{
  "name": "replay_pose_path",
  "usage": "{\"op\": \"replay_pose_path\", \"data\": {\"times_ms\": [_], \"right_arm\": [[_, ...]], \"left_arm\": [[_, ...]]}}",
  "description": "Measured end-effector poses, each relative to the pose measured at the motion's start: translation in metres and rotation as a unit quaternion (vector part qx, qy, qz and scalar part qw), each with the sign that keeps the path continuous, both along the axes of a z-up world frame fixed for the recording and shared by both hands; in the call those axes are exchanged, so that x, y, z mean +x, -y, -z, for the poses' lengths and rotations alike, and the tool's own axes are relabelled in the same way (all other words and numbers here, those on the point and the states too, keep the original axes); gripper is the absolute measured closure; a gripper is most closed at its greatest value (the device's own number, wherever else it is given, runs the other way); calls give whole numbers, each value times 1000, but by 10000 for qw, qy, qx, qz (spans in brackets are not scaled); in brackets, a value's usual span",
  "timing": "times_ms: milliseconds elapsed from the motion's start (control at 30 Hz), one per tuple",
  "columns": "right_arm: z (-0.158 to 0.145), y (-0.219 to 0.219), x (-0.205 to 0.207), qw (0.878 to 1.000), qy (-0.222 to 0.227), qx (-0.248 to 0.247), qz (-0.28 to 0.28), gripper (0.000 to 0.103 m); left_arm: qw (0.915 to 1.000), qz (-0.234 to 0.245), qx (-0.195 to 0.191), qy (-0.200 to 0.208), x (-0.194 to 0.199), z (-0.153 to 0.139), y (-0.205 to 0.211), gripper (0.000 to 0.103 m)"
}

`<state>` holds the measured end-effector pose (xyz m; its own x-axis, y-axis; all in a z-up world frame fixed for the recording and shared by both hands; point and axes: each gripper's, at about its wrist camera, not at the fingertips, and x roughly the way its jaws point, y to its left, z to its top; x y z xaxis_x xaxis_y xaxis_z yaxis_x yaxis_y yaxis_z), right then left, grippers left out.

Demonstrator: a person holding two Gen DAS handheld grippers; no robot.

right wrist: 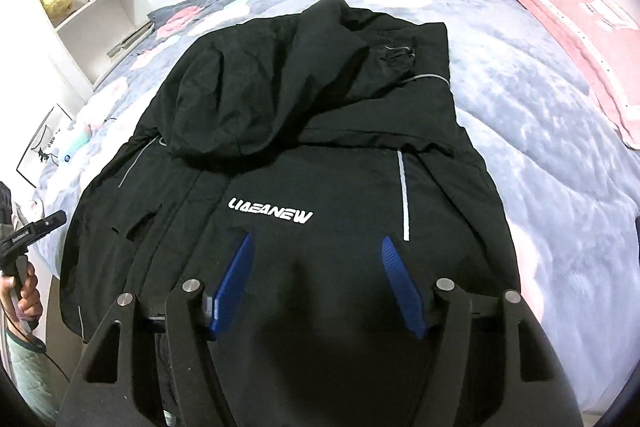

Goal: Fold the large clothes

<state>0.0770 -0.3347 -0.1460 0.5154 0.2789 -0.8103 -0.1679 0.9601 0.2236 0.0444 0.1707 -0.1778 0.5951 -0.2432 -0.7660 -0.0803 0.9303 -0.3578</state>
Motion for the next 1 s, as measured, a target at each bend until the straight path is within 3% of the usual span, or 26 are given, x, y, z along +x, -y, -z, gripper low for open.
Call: {"op": "replay_pose_path", "data": {"times_ms": [267,367,433,533,667,733,933,1000], "right_arm": [[-1,-7,-19,9994,98,-323,-24,33],[-2,-2,-26,9990,75,-424,91,33],[-3,5,-28,9986,44,-455,249,33],[-3,23,-33,9967,2,-547,598,33],[0,58,-43,9933,-105,-531,1024,33],[7,77,-46,9914,-272,-489,1181,33],[34,90,-51,9910,-722,-307,1084,33],[37,83,-54,9923,-762,-212,952,42]], "left_arm": [[9997,80,-210,-58,-2,17,7,49],[9998,148,31,105,10,16,10,49],[9996,248,102,-100,24,23,11,49],[9969,551,-484,-271,32,35,12,52],[9959,759,-446,-217,19,37,21,59],[9934,915,-659,-197,12,39,23,59],[9923,1117,-376,-375,15,43,32,59],[9918,1192,-327,-326,12,41,35,59]]}}
